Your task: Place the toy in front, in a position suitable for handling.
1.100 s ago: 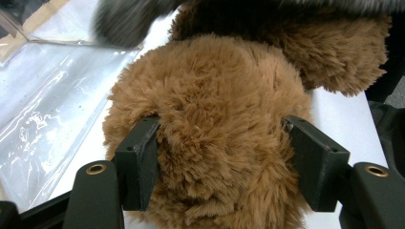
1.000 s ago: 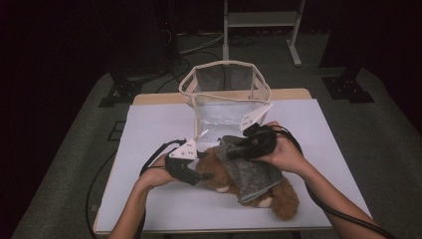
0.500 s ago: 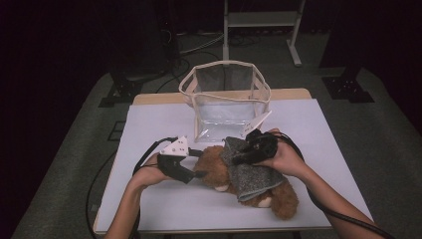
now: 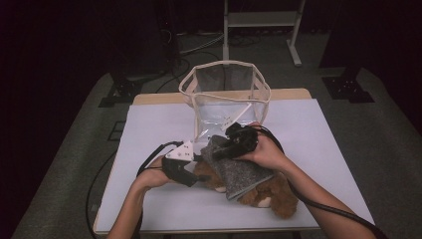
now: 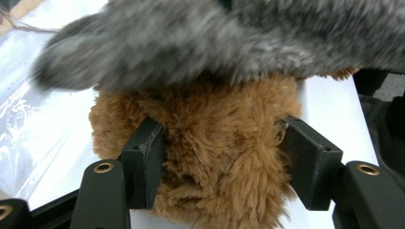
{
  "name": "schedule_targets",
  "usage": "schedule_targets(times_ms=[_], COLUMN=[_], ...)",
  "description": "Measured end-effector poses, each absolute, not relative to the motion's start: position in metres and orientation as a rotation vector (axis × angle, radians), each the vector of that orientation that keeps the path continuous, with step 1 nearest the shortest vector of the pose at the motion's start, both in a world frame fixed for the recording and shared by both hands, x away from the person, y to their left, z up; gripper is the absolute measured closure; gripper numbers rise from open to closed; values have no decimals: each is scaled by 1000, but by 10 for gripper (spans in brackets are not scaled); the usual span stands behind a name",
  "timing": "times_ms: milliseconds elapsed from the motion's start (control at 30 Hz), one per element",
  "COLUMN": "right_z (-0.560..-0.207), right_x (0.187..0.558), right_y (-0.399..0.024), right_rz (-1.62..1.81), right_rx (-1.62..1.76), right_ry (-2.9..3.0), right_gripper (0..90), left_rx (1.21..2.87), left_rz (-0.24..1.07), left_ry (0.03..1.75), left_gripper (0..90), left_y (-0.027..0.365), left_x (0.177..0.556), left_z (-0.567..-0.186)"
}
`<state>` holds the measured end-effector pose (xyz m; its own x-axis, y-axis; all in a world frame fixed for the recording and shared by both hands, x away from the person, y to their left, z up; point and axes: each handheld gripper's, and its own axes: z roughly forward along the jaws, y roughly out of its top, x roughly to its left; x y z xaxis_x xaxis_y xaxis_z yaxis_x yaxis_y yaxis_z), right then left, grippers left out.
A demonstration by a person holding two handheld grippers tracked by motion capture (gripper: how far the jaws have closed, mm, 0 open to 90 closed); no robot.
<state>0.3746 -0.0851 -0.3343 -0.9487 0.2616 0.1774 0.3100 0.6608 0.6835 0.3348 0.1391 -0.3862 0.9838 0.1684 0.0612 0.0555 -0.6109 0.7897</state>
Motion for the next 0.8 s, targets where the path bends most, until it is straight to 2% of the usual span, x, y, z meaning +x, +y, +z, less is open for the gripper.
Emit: schedule_targets(times_ms=[200,567,800], right_z=[-337,-341,-350], right_x=[378,377,354], right_y=[-86,-160,-162], right_rz=[-1169,-1121,-1215], right_rx=[-482,-710,-674], right_ry=[-2813,-2853,-2815], right_gripper=[717,717,718], left_rx=[2219,2236,2200], left_rz=[155,165,177], left_ry=[157,138,135], left_gripper=[371,368,270], left_y=[141,140,137], left_x=[333,332,333], left_z=[-387,-384,-368])
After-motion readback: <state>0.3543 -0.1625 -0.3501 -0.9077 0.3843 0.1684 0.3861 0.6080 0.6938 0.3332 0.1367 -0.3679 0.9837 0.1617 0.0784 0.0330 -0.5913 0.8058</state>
